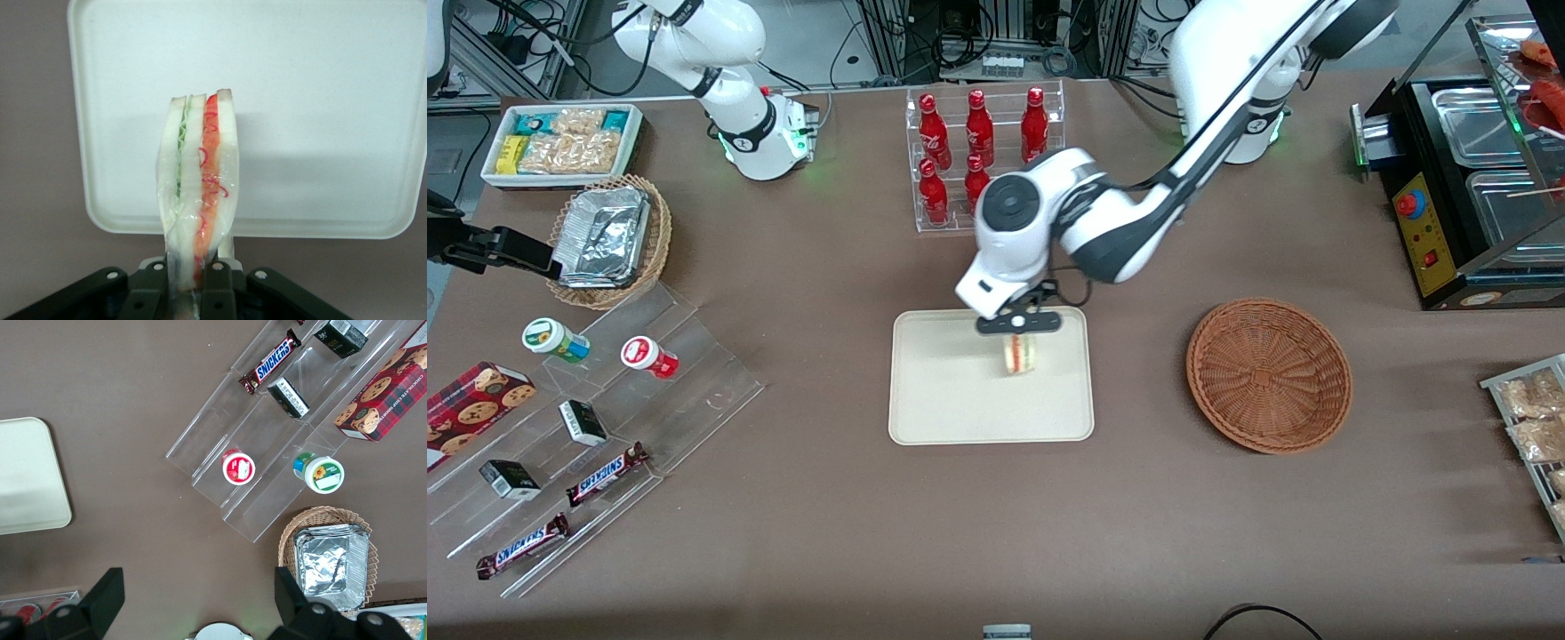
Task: Place sandwich from basket to tray
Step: 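Carry the sandwich with the left gripper over the white tray, then lower the sandwich onto the tray and open the left gripper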
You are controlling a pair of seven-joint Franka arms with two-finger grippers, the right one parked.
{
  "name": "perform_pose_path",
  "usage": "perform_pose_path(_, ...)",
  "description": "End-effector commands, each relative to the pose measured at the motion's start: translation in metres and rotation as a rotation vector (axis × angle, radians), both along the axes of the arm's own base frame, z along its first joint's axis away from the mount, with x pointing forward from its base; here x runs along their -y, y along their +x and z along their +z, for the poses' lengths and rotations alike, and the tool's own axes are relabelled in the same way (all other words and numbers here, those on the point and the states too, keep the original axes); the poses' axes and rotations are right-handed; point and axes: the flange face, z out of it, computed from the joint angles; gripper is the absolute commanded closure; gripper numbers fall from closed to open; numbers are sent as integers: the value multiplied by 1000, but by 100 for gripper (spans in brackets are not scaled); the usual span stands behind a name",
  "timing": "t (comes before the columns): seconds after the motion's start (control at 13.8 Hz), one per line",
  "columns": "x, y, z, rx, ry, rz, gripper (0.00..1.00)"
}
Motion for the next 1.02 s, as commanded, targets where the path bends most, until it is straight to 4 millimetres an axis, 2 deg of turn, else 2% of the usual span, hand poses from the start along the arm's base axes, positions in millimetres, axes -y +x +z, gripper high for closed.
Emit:
perform_pose_path(0.0,18,9,-23,35,-7,13,100)
perform_pose_path(0.15,26,8,-41,41,-40,7,100)
perform_pose_path(0.29,29,7,-64,62,-1,-15,100)
perform_pose_path(0.44,31,11,-76,74,3,-8,100)
perform_pose_path(0.8,33,17,-73,90,-20,-2,100)
perform_pose_path(0.87,33,17,-73,90,-20,-2,60)
perform_pose_path(0.95,33,17,-73,93,-17,-13,1)
